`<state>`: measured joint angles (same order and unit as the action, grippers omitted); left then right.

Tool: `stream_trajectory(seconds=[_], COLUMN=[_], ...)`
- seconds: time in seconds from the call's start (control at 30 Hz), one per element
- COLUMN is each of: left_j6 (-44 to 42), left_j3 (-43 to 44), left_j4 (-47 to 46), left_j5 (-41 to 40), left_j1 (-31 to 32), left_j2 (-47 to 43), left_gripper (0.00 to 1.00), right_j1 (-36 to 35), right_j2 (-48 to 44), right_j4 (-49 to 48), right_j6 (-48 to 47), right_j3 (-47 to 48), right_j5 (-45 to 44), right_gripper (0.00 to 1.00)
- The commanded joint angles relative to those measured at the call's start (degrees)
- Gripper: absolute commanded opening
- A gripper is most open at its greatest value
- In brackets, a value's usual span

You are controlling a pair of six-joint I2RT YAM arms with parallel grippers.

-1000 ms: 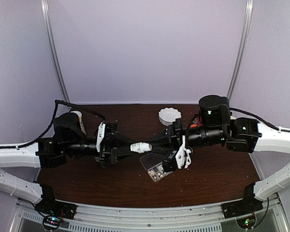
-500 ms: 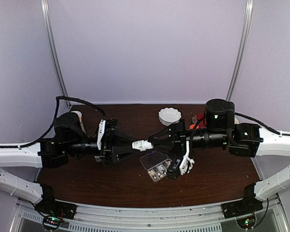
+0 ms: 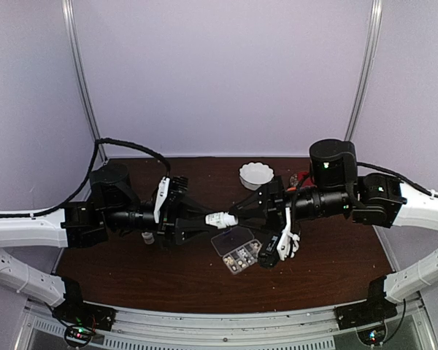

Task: Sort the pills into containers
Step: Unscrew the lid of the pill bottle.

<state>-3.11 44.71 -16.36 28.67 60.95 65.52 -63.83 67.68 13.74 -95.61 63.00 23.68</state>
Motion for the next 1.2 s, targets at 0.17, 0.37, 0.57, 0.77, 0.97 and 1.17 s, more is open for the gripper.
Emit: stream_trajectory(seconds=[0.17, 0.37, 0.57, 0.77, 0.97, 1.17], left_j6=[-4.4, -4.5, -3.1, -2.8, -1.1, 1.6], left_j3=[6.0, 8.0, 8.0, 8.3, 5.7, 2.5], left_j4=[15.9, 19.8, 18.2, 18.2, 12.7, 8.4], left_j5=[2.8, 3.7, 3.9, 4.5, 3.8, 7.1], left_j1=[-0.3, -0.4, -0.3, -0.3, -0.4, -0.9], left_j2=[3.1, 5.2, 6.1, 7.0, 3.8, 1.5], left_gripper=[0.00, 0.00, 0.00, 0.00, 0.00, 0.00], right_j1=[0.9, 0.9, 0.9, 0.9, 0.8, 1.0], right_j2=[1.0, 1.2, 1.4, 1.6, 0.2, -2.3], right_j4=[12.3, 10.9, 8.0, 6.7, 6.5, -1.6], right_j6=[1.2, 2.8, 4.7, 5.7, 0.2, -5.1], right_j3=[7.0, 6.9, 6.2, 6.0, 3.2, -1.0], right_j5=[-0.1, -0.3, -0.7, -0.9, -4.5, -8.2], right_gripper=[0.00, 0.00, 0.00, 0.00, 0.00, 0.00])
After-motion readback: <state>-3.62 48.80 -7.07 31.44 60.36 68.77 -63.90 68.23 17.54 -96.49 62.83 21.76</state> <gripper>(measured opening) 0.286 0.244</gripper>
